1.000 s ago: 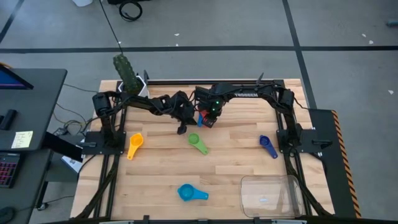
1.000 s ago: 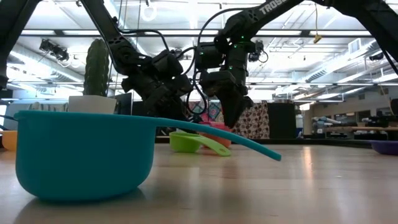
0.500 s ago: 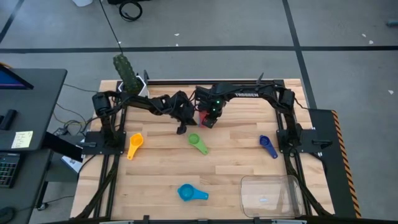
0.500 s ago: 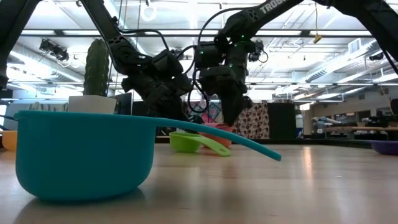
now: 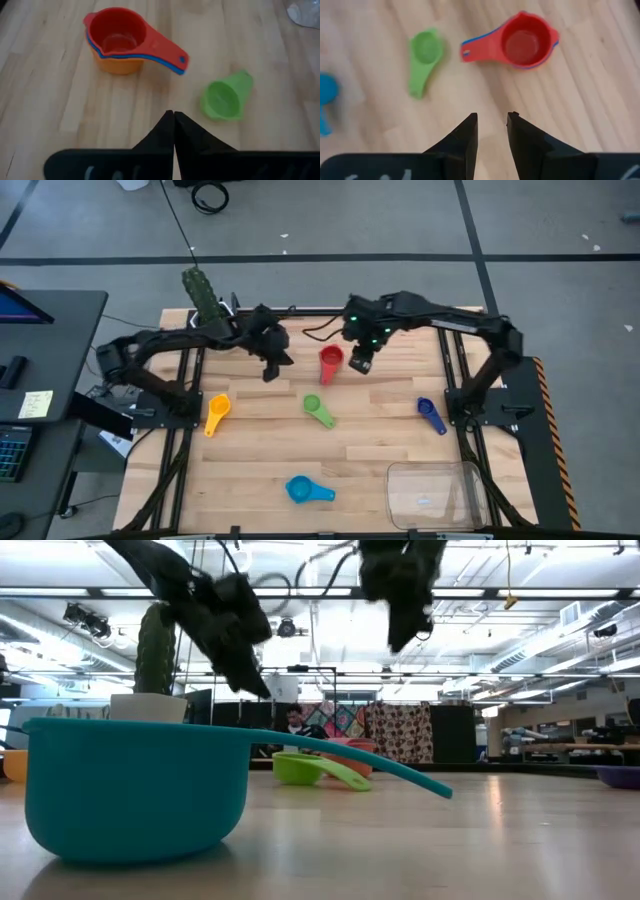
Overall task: Nest measuring cups in basket
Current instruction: Stack the light blue measuring cup on top of the red measuring cup
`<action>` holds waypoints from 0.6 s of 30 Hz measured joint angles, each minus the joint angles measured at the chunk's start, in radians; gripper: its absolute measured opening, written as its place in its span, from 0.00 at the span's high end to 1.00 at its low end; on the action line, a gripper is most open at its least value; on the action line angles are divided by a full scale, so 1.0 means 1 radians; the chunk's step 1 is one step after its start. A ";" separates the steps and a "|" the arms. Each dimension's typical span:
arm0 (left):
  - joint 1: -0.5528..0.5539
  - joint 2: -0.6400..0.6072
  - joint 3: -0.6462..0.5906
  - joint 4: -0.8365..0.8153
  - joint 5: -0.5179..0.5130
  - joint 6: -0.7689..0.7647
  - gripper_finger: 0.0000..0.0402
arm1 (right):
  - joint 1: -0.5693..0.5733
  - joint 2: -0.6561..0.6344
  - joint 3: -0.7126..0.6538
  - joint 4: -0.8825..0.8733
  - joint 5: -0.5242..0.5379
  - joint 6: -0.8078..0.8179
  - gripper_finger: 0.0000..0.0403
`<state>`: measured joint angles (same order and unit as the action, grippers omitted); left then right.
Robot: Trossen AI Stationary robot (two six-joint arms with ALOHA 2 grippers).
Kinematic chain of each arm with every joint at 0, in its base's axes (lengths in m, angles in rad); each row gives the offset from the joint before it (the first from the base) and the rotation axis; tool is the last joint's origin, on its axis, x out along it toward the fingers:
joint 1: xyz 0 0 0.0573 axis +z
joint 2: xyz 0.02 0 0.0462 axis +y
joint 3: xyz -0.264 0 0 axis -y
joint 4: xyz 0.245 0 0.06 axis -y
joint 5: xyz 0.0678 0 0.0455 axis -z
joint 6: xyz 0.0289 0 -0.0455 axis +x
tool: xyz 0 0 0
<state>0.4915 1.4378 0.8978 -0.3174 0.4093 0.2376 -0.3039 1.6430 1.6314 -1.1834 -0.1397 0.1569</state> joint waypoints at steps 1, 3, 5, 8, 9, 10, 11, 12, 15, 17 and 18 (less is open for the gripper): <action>-0.013 -0.032 0.000 -0.032 -0.017 -0.012 0.98 | 0.002 -0.025 0.000 -0.016 -0.022 -0.001 0.73; -0.047 -0.096 0.000 -0.083 -0.053 -0.040 0.98 | 0.003 -0.074 0.000 -0.043 -0.063 0.000 0.73; -0.081 -0.145 0.000 -0.150 -0.085 -0.094 0.98 | 0.003 -0.115 0.000 -0.061 -0.076 0.004 0.73; -0.137 -0.198 0.000 -0.213 -0.091 -0.183 0.98 | 0.003 -0.164 0.000 -0.074 -0.079 0.039 0.73; -0.154 -0.212 0.000 -0.232 -0.092 -0.201 0.98 | 0.003 -0.177 0.000 -0.074 -0.079 0.052 0.73; -0.173 -0.226 0.000 -0.253 -0.092 -0.216 0.98 | 0.003 -0.187 0.000 -0.074 -0.079 0.064 0.73; -0.193 -0.235 0.000 -0.261 -0.091 -0.231 0.98 | 0.003 -0.194 0.000 -0.075 -0.079 0.083 0.73; -0.211 -0.239 0.000 -0.259 -0.091 -0.242 0.98 | 0.003 -0.201 -0.001 -0.075 -0.080 0.107 0.73; -0.266 -0.241 0.000 -0.268 -0.059 -0.251 0.97 | 0.003 -0.213 -0.001 -0.078 -0.095 0.168 0.73; -0.300 -0.242 0.000 -0.265 -0.002 -0.222 0.95 | 0.003 -0.217 -0.001 -0.087 -0.113 0.176 0.73; -0.320 -0.241 0.000 -0.266 0.016 -0.201 0.94 | 0.003 -0.217 -0.001 -0.093 -0.124 0.176 0.73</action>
<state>0.1720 1.1965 0.8978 -0.5834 0.4255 0.0370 -0.3008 1.4261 1.6306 -1.2760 -0.2632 0.3332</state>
